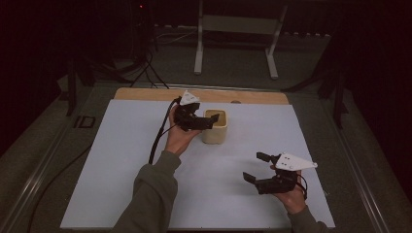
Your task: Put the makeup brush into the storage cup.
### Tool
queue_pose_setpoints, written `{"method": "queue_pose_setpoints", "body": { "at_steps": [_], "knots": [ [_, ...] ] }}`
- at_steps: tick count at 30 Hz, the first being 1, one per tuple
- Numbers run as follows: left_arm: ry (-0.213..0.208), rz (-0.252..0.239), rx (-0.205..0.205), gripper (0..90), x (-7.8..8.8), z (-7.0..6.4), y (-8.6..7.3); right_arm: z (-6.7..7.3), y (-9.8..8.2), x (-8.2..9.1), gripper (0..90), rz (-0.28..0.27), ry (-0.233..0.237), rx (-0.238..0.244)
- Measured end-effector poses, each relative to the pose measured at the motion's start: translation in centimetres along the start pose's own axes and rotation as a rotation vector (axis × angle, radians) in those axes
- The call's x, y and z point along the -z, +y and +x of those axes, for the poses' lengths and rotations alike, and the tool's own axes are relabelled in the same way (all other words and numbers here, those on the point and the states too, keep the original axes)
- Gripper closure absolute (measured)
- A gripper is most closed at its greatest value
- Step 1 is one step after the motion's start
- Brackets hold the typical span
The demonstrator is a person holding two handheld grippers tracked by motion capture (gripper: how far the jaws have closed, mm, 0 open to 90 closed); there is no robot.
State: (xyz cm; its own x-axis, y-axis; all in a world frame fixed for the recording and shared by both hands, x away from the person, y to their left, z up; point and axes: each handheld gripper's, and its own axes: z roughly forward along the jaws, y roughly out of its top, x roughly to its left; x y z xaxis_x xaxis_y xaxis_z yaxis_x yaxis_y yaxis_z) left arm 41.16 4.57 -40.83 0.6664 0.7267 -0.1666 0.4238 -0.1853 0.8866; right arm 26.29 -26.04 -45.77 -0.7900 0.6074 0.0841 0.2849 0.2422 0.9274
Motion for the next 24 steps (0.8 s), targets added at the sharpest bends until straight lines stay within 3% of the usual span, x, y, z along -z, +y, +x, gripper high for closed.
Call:
{"method": "queue_pose_setpoints", "body": {
  "at_steps": [24],
  "knots": [
    [0.011,0.033,-0.055,8.5,2.8,1.0,-0.3,-0.1,0.1,0.2,10.7,0.005,-0.009,-0.003]
  ]
}}
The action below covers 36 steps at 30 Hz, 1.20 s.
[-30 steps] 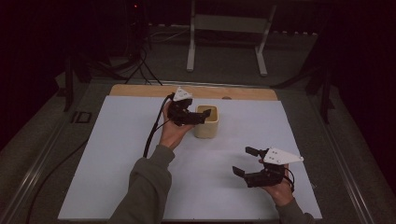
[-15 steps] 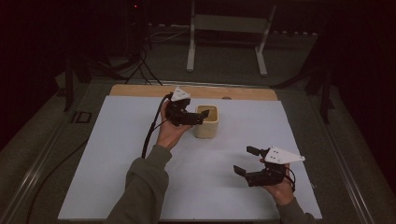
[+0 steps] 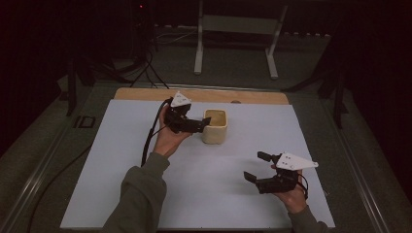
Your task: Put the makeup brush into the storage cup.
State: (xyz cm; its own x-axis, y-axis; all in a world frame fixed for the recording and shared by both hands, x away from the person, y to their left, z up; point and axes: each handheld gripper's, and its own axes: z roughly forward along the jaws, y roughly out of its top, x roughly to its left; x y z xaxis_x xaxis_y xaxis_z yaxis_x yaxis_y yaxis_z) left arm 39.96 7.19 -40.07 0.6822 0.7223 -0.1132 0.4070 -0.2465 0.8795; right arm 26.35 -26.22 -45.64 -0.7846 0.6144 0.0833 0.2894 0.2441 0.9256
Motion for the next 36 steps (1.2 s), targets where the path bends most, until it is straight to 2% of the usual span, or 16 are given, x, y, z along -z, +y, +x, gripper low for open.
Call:
{"method": "queue_pose_setpoints", "body": {
  "at_steps": [4,8,20,27,36],
  "knots": [
    [0.014,0.011,-0.016,8.2,0.8,0.3,-0.3,-0.1,0.0,0.1,10.7,-0.001,-0.004,0.002],
    [0.031,0.002,-0.021,9.1,1.8,0.5,-0.5,-0.1,0.0,0.1,10.7,0.002,-0.005,0.003],
    [0.027,0.017,-0.046,8.4,3.7,0.9,-1.2,-0.1,0.0,0.1,10.6,0.010,-0.009,0.005],
    [0.030,-0.003,-0.060,8.7,4.7,0.8,-1.8,-0.2,0.0,0.1,10.5,0.012,-0.018,0.008],
    [0.033,-0.032,-0.060,8.6,7.1,1.1,-2.8,-0.4,0.1,0.2,10.5,0.018,-0.028,0.014]
  ]
}}
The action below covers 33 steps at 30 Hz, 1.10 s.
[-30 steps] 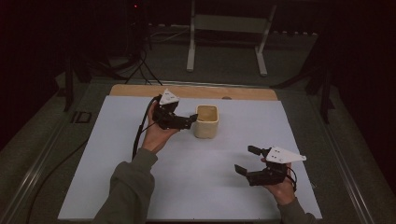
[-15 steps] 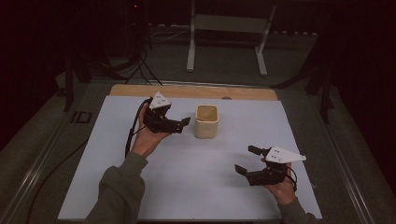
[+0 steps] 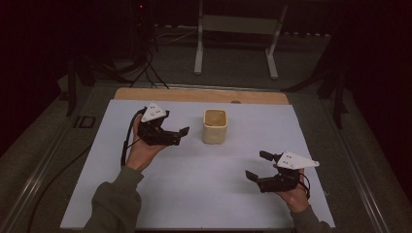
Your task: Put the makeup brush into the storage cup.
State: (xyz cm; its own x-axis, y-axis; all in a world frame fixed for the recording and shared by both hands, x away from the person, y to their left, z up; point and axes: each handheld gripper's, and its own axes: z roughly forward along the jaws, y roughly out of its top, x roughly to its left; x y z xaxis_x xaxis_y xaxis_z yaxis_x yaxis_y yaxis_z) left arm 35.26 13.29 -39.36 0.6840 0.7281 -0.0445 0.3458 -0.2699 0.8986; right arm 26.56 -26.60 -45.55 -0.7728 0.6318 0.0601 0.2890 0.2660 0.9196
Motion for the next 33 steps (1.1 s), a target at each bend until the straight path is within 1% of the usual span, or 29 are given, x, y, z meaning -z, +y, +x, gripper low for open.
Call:
{"method": "queue_pose_setpoints", "body": {
  "at_steps": [3,7,9,11,15,16,24,28,30,32,33],
  "knots": [
    [-0.005,-0.012,0.011,8.2,0.9,0.3,-0.3,-0.1,0.0,0.1,10.5,0.001,-0.006,-0.002],
    [-0.001,-0.025,0.020,8.2,2.0,0.6,-0.7,-0.3,-0.1,0.1,10.5,0.008,-0.020,-0.001],
    [0.005,-0.027,0.018,8.2,2.4,0.7,-1.0,-0.4,-0.2,0.1,10.5,0.012,-0.026,-0.001],
    [0.017,-0.022,0.007,8.2,2.7,0.6,-1.3,-0.5,-0.2,0.1,10.5,0.015,-0.033,-0.002],
    [0.015,-0.021,0.009,7.8,3.4,0.7,-1.7,-0.6,-0.3,0.2,10.5,0.016,-0.040,-0.002],
    [0.022,-0.024,0.009,7.8,3.9,0.8,-2.0,-0.6,-0.3,0.2,10.4,0.016,-0.043,-0.004],
    [0.054,-0.032,0.012,7.2,5.7,1.1,-3.4,-1.2,-0.8,0.4,10.1,0.022,-0.074,-0.014],
    [0.059,-0.044,0.030,6.7,6.4,1.3,-4.3,-1.4,-1.0,0.6,10.1,0.028,-0.086,-0.014],
    [0.075,-0.039,0.023,6.5,6.7,1.4,-4.9,-1.5,-1.0,0.7,10.1,0.027,-0.093,-0.012],
    [0.077,-0.030,0.022,5.4,7.0,1.4,-5.5,-1.6,-1.2,0.8,10.1,0.029,-0.098,-0.015],
    [0.077,-0.030,0.022,4.8,7.0,1.4,-5.5,-1.6,-1.2,0.8,10.1,0.029,-0.098,-0.015]
  ]
}}
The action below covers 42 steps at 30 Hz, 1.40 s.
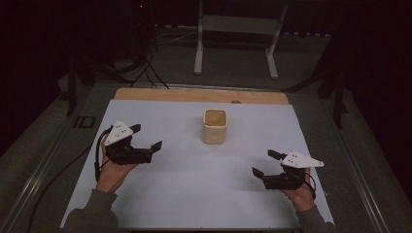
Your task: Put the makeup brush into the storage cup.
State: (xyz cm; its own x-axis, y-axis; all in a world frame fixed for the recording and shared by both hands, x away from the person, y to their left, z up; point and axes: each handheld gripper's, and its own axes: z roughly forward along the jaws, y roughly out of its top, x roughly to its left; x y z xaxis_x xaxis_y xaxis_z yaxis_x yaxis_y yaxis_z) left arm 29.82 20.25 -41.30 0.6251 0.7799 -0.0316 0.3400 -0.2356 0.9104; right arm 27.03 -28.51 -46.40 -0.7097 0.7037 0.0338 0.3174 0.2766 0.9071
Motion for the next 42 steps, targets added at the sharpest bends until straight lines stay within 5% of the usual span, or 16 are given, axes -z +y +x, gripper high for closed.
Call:
{"method": "queue_pose_setpoints", "body": {
  "at_steps": [20,42],
  "knots": [
    [0.166,-0.020,0.084,2.1,6.1,1.9,-6.5,-1.1,-1.3,1.3,10.1,-0.009,-0.057,-0.024],
    [0.250,-0.017,0.105,2.1,9.2,2.1,-10.0,-1.4,-3.3,2.8,10.1,-0.040,-0.087,-0.040]
  ]
}}
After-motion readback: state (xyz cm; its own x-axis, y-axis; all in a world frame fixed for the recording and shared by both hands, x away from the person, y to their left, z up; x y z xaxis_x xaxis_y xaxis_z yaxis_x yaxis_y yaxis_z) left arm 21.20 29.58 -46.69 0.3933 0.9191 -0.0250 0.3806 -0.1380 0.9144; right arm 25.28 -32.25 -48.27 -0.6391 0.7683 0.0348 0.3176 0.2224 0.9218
